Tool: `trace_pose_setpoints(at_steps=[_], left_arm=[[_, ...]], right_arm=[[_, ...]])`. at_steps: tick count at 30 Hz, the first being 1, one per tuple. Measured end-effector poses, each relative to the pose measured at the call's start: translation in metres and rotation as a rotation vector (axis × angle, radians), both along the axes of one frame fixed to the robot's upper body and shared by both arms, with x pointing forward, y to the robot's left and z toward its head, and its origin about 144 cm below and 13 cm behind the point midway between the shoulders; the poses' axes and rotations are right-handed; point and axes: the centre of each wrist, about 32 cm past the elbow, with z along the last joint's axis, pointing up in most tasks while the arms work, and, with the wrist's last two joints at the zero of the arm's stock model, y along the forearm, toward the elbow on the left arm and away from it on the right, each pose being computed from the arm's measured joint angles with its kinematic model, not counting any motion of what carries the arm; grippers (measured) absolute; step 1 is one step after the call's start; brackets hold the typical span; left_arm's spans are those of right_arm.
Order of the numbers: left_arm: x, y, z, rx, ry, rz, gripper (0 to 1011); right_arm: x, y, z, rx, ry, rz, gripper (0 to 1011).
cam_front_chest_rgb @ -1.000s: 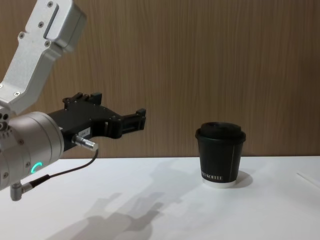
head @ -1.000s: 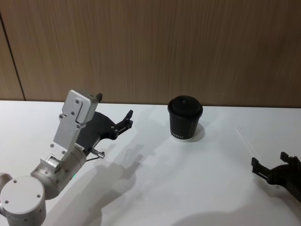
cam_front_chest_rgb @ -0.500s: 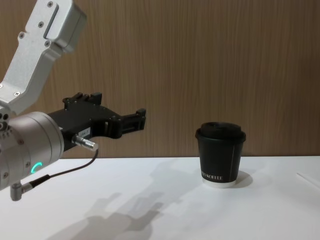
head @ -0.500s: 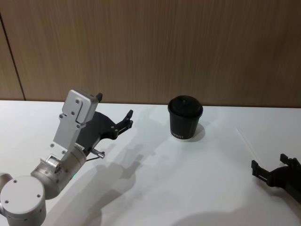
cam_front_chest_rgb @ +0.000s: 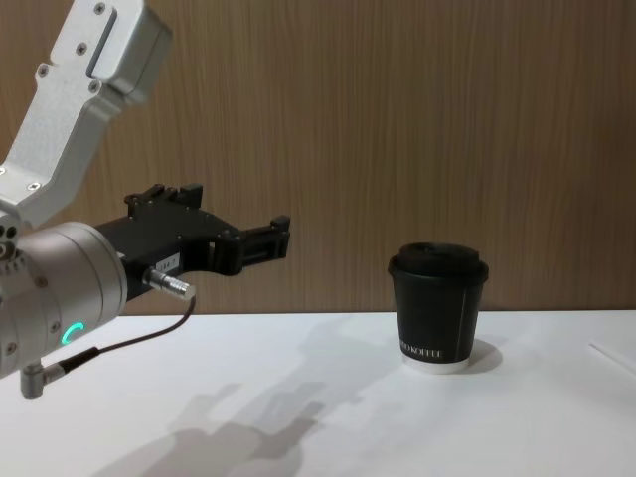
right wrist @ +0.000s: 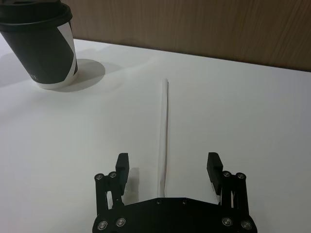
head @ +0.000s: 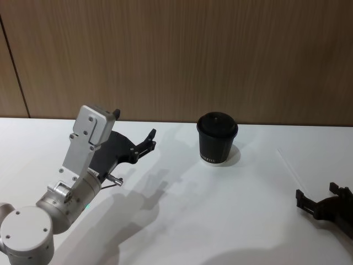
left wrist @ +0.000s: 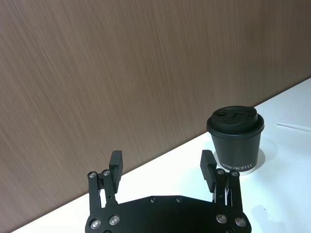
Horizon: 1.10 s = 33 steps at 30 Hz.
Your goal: Pick up the straw with one hand, pass it to the other hand, and insert it into the cup.
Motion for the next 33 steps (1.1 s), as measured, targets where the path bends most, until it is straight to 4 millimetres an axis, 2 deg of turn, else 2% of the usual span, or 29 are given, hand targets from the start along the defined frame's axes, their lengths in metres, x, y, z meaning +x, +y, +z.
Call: trace_pose_setpoints(at_steps=[27,29,33], left_arm=[[0.0,0.0,0.0,0.0,0.0,0.0,1003],[0.0,0.0,0.0,0.0,0.0,0.0,1003],[0.0,0.0,0.0,0.0,0.0,0.0,1003]], right_arm=[[-0.0012,0.0003,0.0015,-0.014,0.042,-0.006,1001],[-0.0013,0.0004,0.0014,-0.015,0.042,-0.006,978],[-0.0014,0.0004,0.0015,-0.015,0.043,-0.005,869]])
